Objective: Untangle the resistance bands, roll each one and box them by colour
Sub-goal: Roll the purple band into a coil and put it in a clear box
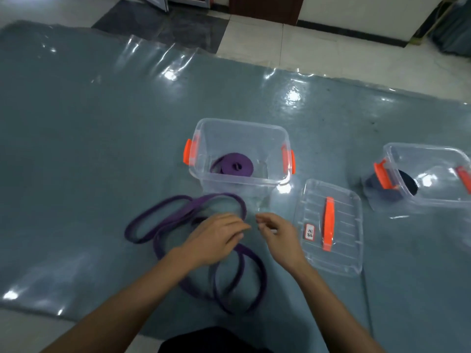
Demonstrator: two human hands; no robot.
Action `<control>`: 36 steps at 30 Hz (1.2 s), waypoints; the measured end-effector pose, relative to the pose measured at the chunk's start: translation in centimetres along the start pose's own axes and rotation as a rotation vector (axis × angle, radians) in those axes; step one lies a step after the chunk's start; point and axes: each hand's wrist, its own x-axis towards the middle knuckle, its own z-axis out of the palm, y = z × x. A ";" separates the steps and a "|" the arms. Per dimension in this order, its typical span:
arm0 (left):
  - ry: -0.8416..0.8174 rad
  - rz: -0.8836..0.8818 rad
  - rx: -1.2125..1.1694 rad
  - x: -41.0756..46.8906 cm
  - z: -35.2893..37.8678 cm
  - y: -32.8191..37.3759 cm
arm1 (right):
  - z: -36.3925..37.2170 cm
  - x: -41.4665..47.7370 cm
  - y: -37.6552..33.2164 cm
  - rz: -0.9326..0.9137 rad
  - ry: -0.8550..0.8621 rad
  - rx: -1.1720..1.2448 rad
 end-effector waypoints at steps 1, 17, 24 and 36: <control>-0.046 -0.023 0.003 -0.6 0.9 0.3 | 0.2 -0.5 1.5 0.056 -0.046 -0.054; -0.067 -0.271 0.178 -1.6 3.6 3.8 | -2.5 -4.7 6.1 -0.021 0.001 -0.432; 0.279 -0.482 -0.264 2.1 0.2 9.6 | -9.2 -4.2 -2.6 -0.402 0.373 -0.182; 0.450 -0.276 -0.474 8.1 -1.6 19.0 | -15.3 -6.5 -11.6 -0.618 0.457 0.145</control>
